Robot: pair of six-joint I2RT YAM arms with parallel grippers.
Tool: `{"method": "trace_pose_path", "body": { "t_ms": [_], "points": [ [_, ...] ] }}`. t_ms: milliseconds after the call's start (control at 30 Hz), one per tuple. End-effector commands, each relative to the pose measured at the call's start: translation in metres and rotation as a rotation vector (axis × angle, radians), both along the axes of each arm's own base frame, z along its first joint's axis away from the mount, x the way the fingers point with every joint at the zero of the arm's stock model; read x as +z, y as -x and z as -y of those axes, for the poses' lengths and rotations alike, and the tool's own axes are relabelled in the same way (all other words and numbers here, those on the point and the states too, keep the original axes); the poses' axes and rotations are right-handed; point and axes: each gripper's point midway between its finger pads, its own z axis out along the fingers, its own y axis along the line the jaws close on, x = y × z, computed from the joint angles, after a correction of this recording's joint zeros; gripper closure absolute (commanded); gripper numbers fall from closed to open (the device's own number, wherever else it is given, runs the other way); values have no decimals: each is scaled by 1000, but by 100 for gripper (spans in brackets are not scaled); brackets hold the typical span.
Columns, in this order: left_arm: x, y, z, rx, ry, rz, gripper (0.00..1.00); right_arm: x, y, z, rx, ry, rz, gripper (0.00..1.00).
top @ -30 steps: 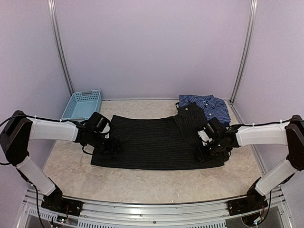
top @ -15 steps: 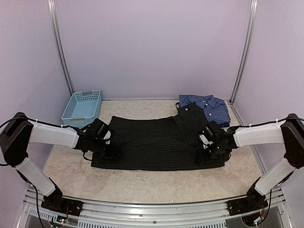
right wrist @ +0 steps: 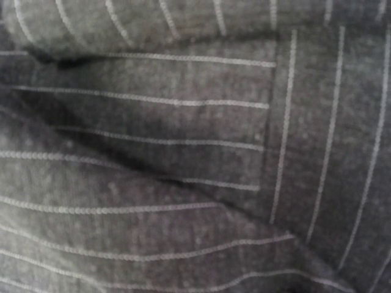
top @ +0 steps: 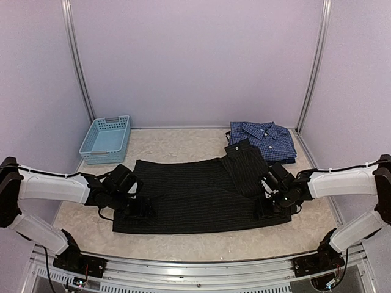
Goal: Fold and stack the long sleeve shirts
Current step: Move the 1/3-folded shirt to the center of the board.
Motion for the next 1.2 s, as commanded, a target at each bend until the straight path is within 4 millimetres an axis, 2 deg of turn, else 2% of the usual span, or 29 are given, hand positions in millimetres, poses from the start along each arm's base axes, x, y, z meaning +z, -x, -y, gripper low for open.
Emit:
{"method": "trace_pose_path", "body": {
  "t_ms": [0,133,267,367,500,633,733,833,933,1000,1067,1167],
  "points": [
    [-27,45,-30,53,-95,-153,27,-33,70,26,-45,95,-241,43],
    [-28,54,-31,64,-107,-148,26,-30,88,25,-48,103,-258,43],
    [-18,49,-33,73,-129,-95,25,-22,102,29,-58,129,-259,43],
    [-5,35,-35,92,-153,-30,23,-7,94,26,-72,109,-206,43],
    [9,21,-35,104,-187,27,20,21,68,24,-103,107,-78,40],
    [24,12,-33,102,-195,66,16,43,34,17,-104,92,28,39],
    [40,5,-21,77,-147,100,15,59,-1,13,-88,61,120,38],
    [62,-7,-6,53,-81,158,10,86,-43,7,-56,27,255,39],
    [85,-23,2,56,-61,230,2,115,-86,-2,2,-11,388,39],
    [97,-34,4,65,-49,266,1,130,-114,-5,35,-13,462,39],
    [107,-45,8,76,-15,291,1,138,-140,-4,52,-6,506,39],
    [117,-61,9,106,72,297,1,131,-174,-1,59,15,511,39]
  ]
}}
